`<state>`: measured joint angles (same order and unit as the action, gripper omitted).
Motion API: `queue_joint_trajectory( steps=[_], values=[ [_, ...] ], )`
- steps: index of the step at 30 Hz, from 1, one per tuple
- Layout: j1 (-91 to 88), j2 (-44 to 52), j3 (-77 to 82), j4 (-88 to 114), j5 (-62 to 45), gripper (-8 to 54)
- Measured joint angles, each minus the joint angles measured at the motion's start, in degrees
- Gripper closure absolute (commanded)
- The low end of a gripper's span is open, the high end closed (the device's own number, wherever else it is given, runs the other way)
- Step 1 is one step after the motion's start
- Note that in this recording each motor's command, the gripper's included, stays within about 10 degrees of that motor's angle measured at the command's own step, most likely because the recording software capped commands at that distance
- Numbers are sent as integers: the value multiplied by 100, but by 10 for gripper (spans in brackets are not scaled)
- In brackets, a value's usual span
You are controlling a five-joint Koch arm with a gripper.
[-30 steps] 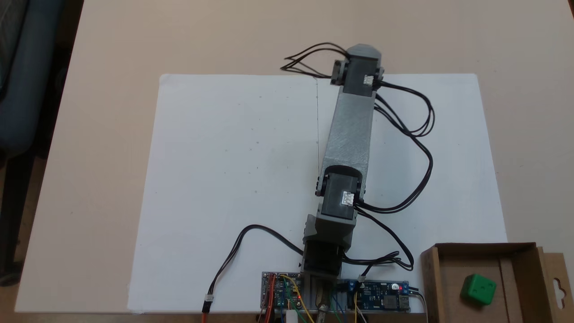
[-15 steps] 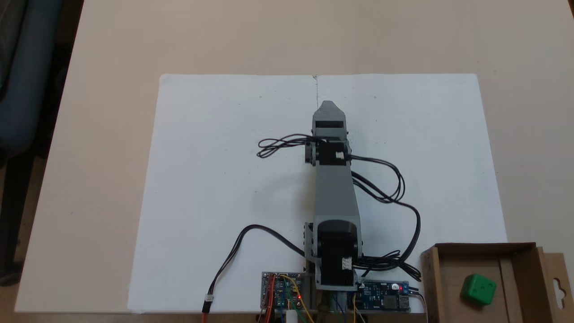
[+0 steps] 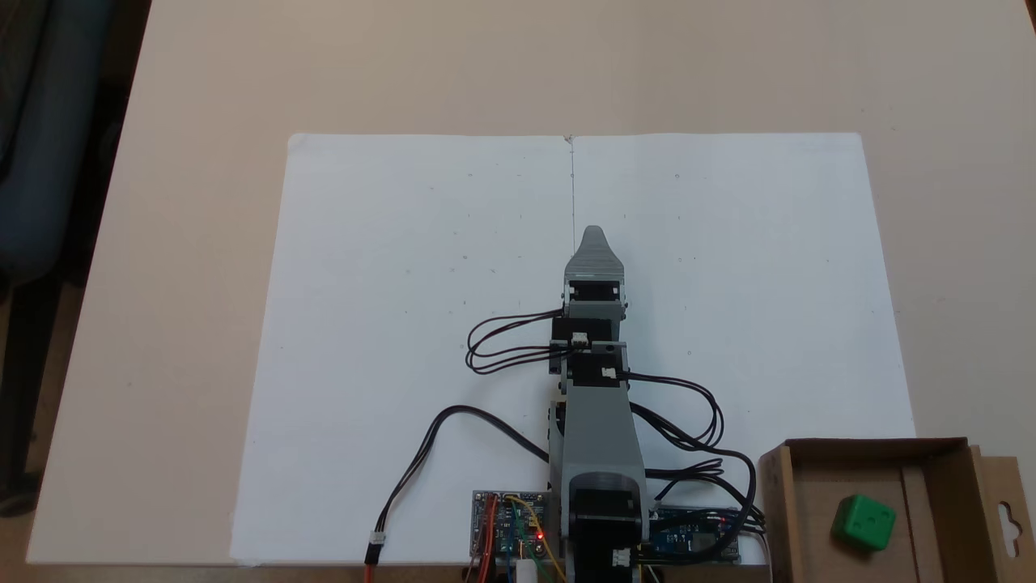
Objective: Grasp a green dice and put it in the bin.
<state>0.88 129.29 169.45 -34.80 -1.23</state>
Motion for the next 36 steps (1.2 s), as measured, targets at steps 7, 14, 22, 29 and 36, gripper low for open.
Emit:
queue_joint_trajectory(
  steps=[7, 14, 22, 29, 36],
  values=[
    [9, 0, 422, -1354, 0, 20],
    [44, 9, 536, -2417, 0, 12],
    [53, 0, 589, -3182, -9, 10],
    [18, 0, 589, -3867, -9, 10],
    [9, 0, 598, -4447, -9, 10]
  ],
)
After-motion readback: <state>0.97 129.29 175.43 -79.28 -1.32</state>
